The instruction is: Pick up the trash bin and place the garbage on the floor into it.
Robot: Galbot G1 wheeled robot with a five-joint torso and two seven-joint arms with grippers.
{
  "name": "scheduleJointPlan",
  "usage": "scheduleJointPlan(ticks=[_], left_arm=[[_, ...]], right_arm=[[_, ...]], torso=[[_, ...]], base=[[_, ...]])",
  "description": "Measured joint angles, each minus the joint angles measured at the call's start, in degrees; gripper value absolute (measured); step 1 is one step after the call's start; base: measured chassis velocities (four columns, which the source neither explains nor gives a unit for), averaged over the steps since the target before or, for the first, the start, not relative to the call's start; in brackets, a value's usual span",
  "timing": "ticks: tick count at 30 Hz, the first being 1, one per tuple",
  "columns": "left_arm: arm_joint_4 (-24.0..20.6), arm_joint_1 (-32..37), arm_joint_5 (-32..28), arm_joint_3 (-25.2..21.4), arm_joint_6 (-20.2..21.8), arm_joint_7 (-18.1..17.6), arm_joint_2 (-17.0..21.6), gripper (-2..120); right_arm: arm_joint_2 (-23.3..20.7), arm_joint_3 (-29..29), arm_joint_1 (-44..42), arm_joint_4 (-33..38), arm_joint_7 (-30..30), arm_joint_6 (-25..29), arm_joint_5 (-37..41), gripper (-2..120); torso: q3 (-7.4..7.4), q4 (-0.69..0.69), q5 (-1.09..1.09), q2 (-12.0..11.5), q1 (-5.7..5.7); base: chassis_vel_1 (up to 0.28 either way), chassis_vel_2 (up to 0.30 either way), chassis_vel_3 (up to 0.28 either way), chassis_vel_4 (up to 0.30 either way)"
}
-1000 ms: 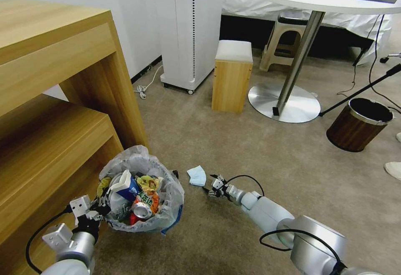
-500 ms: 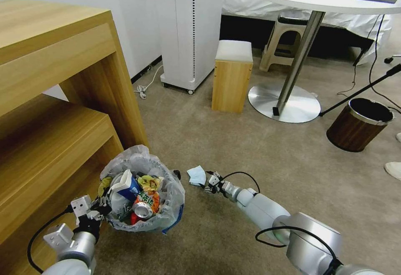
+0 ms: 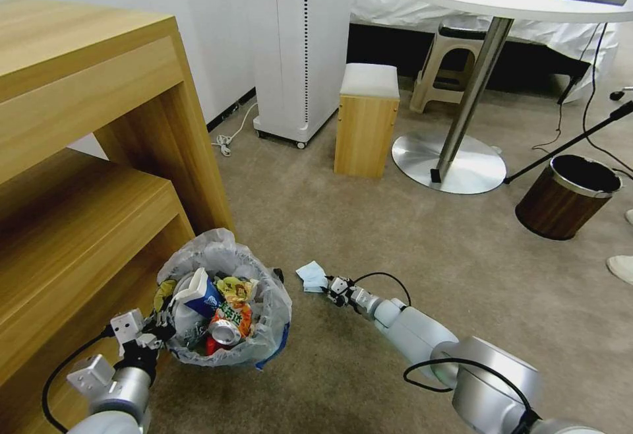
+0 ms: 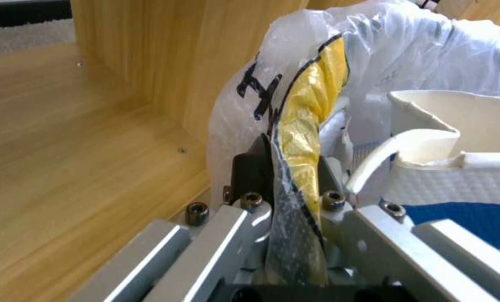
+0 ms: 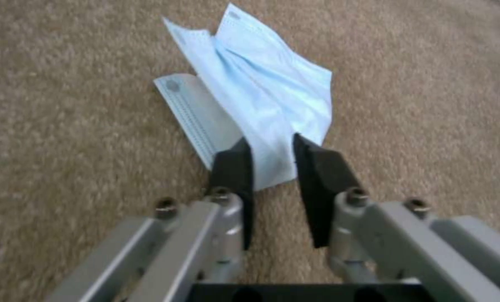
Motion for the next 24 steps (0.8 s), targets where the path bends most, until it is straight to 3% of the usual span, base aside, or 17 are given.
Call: scheduleJointPlan(ticks=[3,4,5,14,19,22,23,24], left_arm=[[0.0,0.0,0.0,0.0,0.0,0.0,0.0,3],[0.0,-0.1,0.0,0.0,0.0,0.0,0.0,3],[0.0,-0.1,-0.1,0.0,0.0,0.0,0.0,3],[0.4,-0.4,-0.2,0.0,0.0,-0.2,0.2,3],[1.3,-1.1,-0.3,0.1,0.0,-0.4,0.5,3],[1.7,-1.3,-0.3,0.1,0.0,-0.4,0.6,3],[2.0,-1.5,-0.3,0.2,0.0,-0.5,0.7,3],[2.3,-1.6,-0.3,0.4,0.1,-0.5,0.8,3]], right_arm=[[-0.1,0.1,-0.1,0.0,-0.1,0.0,-0.1,14],[-0.2,0.3,-0.2,0.0,-0.2,0.1,-0.1,2],[-0.3,0.4,-0.3,0.0,-0.2,0.2,-0.2,0],[-1.2,1.4,-1.0,0.3,-0.6,1.3,-0.4,0],[-2.9,3.0,-1.2,1.7,-2.5,4.6,0.2,0],[-4.7,3.8,-1.7,4.2,-3.6,6.1,1.7,0],[-6.7,3.5,-2.3,7.7,-4.0,6.5,4.5,0],[-11.5,2.8,-3.9,17.8,-4.5,6.4,11.1,0]], torso=[[0.0,0.0,0.0,0.0,0.0],[0.0,0.0,0.0,0.0,0.0],[0.0,0.0,0.0,0.0,0.0],[0.0,0.0,0.0,0.0,0.0],[0.0,0.0,0.01,0.0,0.0],[0.0,0.01,0.01,0.0,0.0],[0.0,-0.01,0.0,0.0,0.0],[0.0,-0.01,0.02,0.0,0.0]], base=[[0.0,0.0,0.0,0.0],[0.0,0.0,0.0,0.0],[0.0,0.0,0.0,0.0],[0.0,0.0,0.0,0.0],[0.0,0.0,0.0,0.0],[0.0,0.0,0.0,0.0],[0.0,0.0,0.0,0.0],[0.0,0.0,0.0,0.0]])
